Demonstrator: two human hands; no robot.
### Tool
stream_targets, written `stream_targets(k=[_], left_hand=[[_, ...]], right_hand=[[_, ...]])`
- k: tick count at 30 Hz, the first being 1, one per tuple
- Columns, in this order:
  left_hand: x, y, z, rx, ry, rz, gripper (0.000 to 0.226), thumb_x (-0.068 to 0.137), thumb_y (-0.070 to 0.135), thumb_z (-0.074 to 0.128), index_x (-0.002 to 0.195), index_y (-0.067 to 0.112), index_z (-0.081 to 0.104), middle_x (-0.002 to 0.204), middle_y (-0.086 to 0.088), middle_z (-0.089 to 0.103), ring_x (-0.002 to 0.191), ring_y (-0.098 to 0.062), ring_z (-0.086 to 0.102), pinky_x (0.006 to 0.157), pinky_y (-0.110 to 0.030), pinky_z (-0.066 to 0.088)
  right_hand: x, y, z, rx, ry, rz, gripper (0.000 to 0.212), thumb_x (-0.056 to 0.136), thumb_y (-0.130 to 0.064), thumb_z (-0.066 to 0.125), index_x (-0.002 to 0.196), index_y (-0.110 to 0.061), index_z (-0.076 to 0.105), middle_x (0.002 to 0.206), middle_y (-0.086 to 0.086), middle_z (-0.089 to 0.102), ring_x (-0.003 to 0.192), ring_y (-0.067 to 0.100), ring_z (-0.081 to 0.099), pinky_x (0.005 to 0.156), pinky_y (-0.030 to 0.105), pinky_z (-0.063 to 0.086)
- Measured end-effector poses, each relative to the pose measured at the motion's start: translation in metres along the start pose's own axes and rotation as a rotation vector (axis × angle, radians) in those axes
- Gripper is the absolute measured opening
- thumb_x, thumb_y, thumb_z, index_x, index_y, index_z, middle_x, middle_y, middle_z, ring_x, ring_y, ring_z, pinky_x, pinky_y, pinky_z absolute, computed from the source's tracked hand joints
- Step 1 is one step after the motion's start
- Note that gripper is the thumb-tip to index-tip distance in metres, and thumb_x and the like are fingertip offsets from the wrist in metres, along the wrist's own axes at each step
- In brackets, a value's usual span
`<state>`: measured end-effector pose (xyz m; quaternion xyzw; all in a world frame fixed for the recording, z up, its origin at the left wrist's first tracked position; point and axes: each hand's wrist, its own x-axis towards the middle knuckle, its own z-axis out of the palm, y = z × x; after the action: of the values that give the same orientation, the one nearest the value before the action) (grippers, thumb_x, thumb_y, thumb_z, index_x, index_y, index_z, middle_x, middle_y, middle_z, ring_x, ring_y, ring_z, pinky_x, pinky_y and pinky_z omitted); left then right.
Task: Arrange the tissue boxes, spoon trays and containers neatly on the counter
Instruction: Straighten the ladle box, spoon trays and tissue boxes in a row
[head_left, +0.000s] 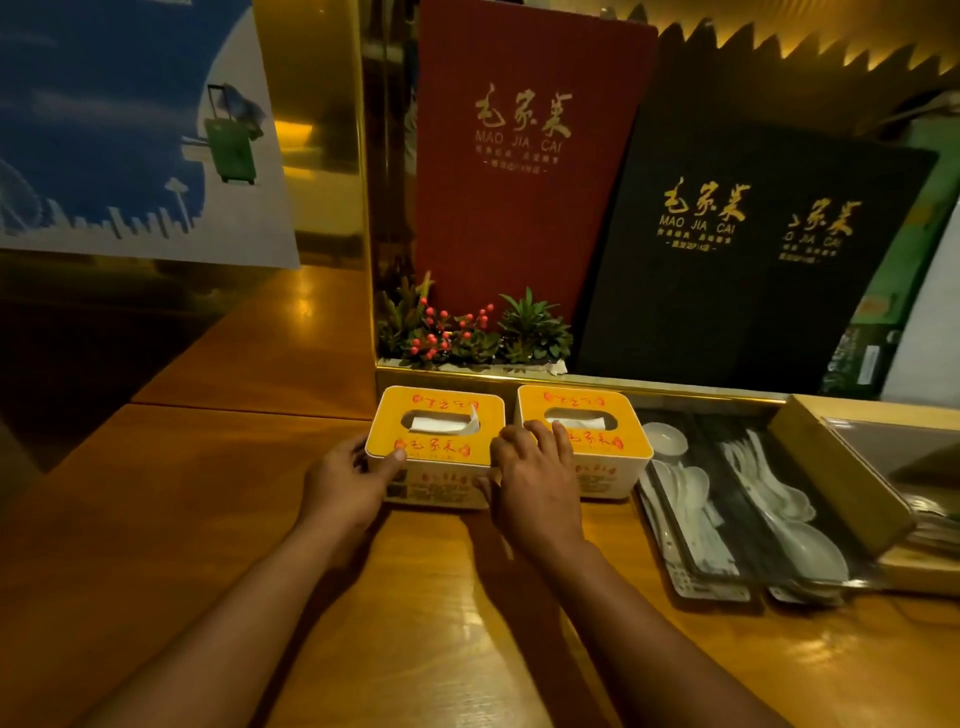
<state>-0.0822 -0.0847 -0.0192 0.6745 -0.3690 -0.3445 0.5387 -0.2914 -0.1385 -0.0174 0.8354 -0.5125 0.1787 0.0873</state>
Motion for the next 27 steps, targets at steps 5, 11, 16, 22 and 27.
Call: stream_targets(k=[5, 11, 16, 22, 27], left_hand=[[0.01, 0.004, 0.016, 0.012, 0.033, 0.024, 0.052, 0.089, 0.029, 0.074, 0.137, 0.02, 0.057, 0.132, -0.005, 0.065, 0.101, -0.012, 0.06, 0.077, -0.032, 0.056], [0.02, 0.007, 0.026, 0.033, 0.029, 0.032, 0.055, 0.088, 0.03, 0.074, 0.138, 0.021, 0.056, 0.134, -0.004, 0.064, 0.103, -0.013, 0.059, 0.074, -0.029, 0.055], [0.023, 0.005, 0.028, 0.059, 0.04, 0.031, 0.059, 0.087, 0.031, 0.075, 0.141, 0.02, 0.052, 0.137, -0.007, 0.062, 0.105, -0.014, 0.057, 0.081, -0.035, 0.057], [0.024, 0.004, 0.029, 0.074, 0.044, 0.034, 0.06, 0.087, 0.031, 0.075, 0.141, 0.019, 0.052, 0.136, -0.007, 0.062, 0.104, -0.014, 0.058, 0.081, -0.035, 0.057], [0.022, 0.004, 0.032, 0.077, 0.056, 0.033, 0.057, 0.088, 0.03, 0.075, 0.14, 0.02, 0.053, 0.136, -0.007, 0.062, 0.104, -0.014, 0.058, 0.084, -0.038, 0.058]], right_hand=[[0.01, 0.009, 0.003, -0.028, -0.008, 0.025, 0.05, 0.089, -0.048, 0.069, 0.127, -0.016, 0.065, 0.141, 0.006, 0.062, 0.143, 0.032, 0.043, 0.124, 0.058, 0.02], [0.017, 0.012, 0.005, -0.016, -0.043, 0.052, 0.055, 0.095, -0.042, 0.065, 0.141, -0.012, 0.056, 0.152, 0.009, 0.052, 0.15, 0.032, 0.034, 0.126, 0.055, 0.012], [0.019, 0.014, 0.008, 0.028, -0.055, 0.069, 0.058, 0.098, -0.041, 0.062, 0.146, -0.011, 0.05, 0.156, 0.009, 0.047, 0.153, 0.031, 0.03, 0.126, 0.054, 0.01], [0.019, 0.014, 0.004, 0.065, -0.084, 0.09, 0.059, 0.098, -0.042, 0.061, 0.148, -0.014, 0.046, 0.159, 0.007, 0.043, 0.153, 0.028, 0.028, 0.127, 0.055, 0.008], [0.017, 0.015, 0.001, 0.095, -0.101, 0.093, 0.061, 0.099, -0.041, 0.059, 0.151, -0.014, 0.044, 0.162, 0.007, 0.039, 0.153, 0.027, 0.027, 0.128, 0.053, 0.007]])
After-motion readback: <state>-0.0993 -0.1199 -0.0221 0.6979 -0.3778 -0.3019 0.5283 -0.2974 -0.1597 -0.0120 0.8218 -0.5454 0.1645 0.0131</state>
